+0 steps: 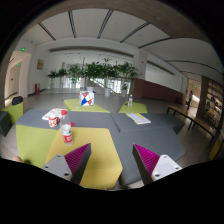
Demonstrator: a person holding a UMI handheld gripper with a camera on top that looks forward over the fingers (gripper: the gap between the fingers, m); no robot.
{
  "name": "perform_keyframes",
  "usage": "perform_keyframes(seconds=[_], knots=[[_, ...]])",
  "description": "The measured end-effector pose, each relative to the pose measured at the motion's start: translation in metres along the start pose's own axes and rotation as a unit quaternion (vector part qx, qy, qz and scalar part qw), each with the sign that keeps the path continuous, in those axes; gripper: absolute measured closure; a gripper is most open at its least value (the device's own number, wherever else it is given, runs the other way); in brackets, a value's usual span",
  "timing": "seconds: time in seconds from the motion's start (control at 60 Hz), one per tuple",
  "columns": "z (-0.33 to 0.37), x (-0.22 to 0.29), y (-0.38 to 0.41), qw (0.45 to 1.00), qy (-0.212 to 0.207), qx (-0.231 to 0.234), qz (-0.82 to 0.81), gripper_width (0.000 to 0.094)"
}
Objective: Pour water
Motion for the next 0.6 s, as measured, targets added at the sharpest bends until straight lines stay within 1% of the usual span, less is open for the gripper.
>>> perform_keyframes(seconds=[0.1,0.233,0.383,0.5,0.6], knots=[[-0.005,-0.003,0.003,1.0,0.006,-0.003,0.009,0.0073],[-0.016,-0.028,0.019,1.0,0.021,0.008,0.016,0.0078],[-0.039,-0.059,0.069,0.998,0.036,0.051,0.03,0.0079],[-0.072,-0.069,0.125,0.995,0.032,0.094,0.024,0.0077],[-0.109,-0.066,0.17,0.993,0.022,0.12,0.0,0.0081]])
Point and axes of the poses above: the point between the fingertips, and its own axes, seen from behind it with the camera up: y to the left, x up, z backward, against the way the camera looks, the point moved 10 cm from there along z, backward, against the way the camera looks, and after that the axes turned 11 degrees about -z, right-handed, at the moved point
